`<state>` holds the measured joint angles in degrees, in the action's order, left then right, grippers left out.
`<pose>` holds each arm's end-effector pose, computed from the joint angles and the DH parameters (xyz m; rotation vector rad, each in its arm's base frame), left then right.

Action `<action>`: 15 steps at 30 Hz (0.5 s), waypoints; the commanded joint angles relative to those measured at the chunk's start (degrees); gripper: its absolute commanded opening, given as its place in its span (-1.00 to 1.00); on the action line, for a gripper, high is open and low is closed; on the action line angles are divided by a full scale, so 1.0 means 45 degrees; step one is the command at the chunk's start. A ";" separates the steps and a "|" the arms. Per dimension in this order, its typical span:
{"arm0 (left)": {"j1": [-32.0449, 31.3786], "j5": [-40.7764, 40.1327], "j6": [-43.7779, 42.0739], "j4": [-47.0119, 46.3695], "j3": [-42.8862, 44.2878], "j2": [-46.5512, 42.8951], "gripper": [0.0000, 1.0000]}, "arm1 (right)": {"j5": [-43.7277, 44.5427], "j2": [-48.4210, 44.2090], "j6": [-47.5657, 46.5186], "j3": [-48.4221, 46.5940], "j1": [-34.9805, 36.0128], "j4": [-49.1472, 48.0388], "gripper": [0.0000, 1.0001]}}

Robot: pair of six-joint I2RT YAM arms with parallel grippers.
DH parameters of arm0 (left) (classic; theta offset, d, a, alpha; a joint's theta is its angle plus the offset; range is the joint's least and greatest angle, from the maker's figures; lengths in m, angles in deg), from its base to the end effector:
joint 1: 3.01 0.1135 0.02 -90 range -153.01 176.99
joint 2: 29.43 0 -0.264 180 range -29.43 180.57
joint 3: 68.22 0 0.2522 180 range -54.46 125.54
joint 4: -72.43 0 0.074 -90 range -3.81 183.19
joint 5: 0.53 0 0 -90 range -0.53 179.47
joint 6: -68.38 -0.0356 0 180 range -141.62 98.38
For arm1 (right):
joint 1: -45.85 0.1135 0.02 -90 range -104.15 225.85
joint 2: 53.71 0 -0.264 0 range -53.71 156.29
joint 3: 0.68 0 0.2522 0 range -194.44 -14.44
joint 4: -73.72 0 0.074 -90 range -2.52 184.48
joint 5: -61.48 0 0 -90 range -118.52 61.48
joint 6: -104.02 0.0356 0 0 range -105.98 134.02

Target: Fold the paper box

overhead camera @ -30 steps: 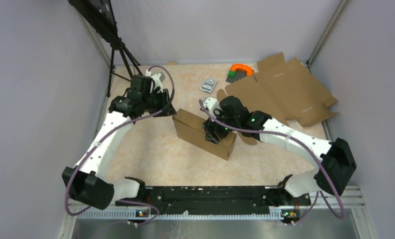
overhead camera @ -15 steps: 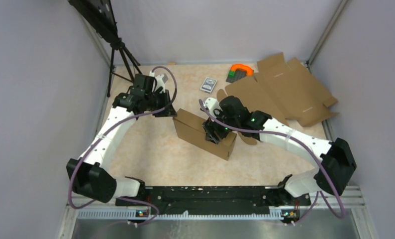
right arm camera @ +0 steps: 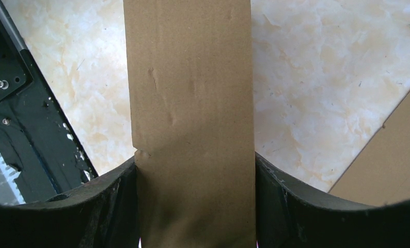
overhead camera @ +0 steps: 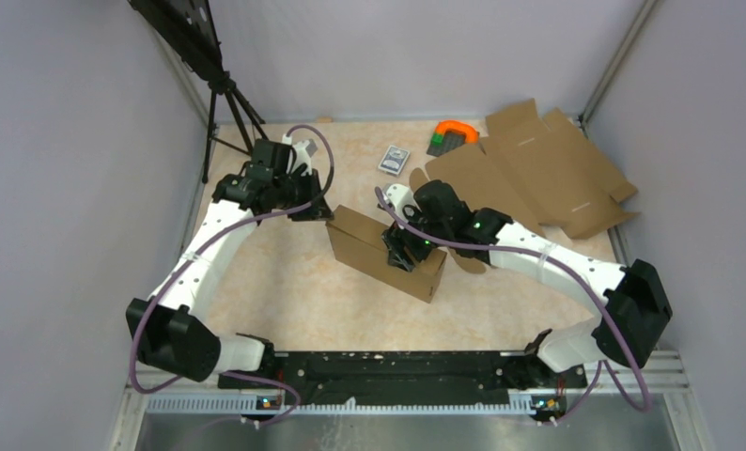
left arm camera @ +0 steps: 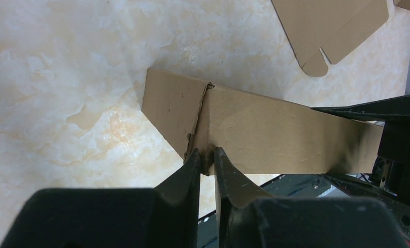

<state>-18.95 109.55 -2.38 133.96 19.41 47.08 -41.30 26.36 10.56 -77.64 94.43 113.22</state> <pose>0.2604 -0.0871 0.3361 0.0872 2.5025 -0.6936 0.1967 0.2349 0.2863 -1.1494 2.0879 0.6470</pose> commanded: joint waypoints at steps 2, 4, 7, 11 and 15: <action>0.0106 -0.0496 -0.0429 0.0452 0.0067 0.0068 -0.73 | -0.0372 0.0426 -0.0101 -0.0254 -0.0033 0.0815 -0.07; 0.0106 -0.0533 -0.0429 0.0399 -0.0097 0.0008 -0.75 | -0.0364 0.0429 -0.0090 -0.0253 -0.0026 0.0827 -0.07; 0.0106 -0.0545 -0.0410 0.0234 -0.0399 -0.0102 -0.77 | -0.0364 0.0426 -0.0090 -0.0261 -0.0033 0.0809 -0.07; 0.0119 -0.0655 -0.0419 -0.0007 -0.0755 -0.0294 -0.72 | -0.0384 0.0429 -0.0091 -0.0243 -0.0031 0.0841 -0.08; 0.0111 -0.1045 -0.0576 -0.0016 -0.0997 -0.0535 -0.66 | -0.0371 0.0429 -0.0092 -0.0263 -0.0025 0.0862 -0.08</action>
<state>-18.89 109.13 -2.55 132.10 17.05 45.92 -41.52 26.69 10.54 -77.99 94.43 113.46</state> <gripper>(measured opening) 0.162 0.633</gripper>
